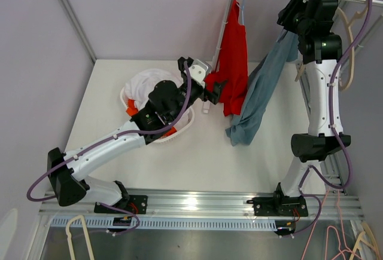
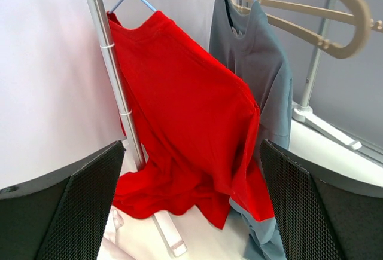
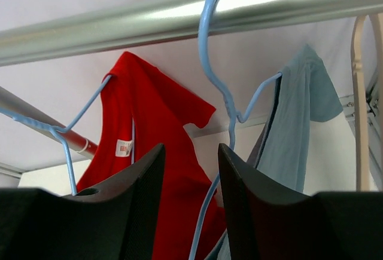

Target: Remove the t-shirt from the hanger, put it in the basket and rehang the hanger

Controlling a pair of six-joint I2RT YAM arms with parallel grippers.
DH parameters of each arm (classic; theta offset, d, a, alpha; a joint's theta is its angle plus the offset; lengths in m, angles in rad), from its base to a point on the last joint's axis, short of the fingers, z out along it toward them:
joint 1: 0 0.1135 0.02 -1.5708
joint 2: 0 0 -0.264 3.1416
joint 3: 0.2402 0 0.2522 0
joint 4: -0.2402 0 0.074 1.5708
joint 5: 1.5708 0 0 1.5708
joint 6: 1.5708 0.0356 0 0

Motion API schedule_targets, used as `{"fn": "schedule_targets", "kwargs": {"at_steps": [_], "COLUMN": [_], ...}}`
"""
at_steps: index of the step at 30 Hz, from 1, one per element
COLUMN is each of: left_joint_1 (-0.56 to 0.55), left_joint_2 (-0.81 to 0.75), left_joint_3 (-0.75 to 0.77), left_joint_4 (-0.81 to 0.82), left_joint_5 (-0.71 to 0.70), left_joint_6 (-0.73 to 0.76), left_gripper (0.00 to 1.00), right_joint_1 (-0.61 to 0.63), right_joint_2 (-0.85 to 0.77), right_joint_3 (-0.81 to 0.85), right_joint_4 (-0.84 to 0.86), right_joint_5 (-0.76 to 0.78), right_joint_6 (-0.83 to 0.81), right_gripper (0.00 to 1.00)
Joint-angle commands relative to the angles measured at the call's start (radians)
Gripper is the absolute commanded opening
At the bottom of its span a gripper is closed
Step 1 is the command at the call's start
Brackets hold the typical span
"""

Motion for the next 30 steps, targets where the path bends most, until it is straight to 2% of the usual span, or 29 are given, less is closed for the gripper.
{"fn": "schedule_targets", "kwargs": {"at_steps": [1, 7, 30], "left_joint_1": [-0.007, -0.007, -0.02], "left_joint_2": [-0.01, -0.009, -0.009], "left_joint_3": [0.001, -0.008, -0.028], "left_joint_4": [0.059, 0.061, 0.069], "left_joint_5": [-0.001, -0.008, -0.015], "left_joint_6": [0.026, 0.021, 0.001], "left_gripper": [1.0, 0.99, 0.99], "right_joint_1": [0.027, 0.037, 0.049], "right_joint_2": [0.01, -0.021, -0.132], "right_joint_3": [0.006, -0.037, -0.017], "right_joint_4": [-0.004, 0.033, -0.024], "right_joint_5": [0.062, 0.064, 0.142], "right_joint_6": [-0.029, -0.042, -0.104], "right_gripper": [0.46, 0.52, 0.54]}}
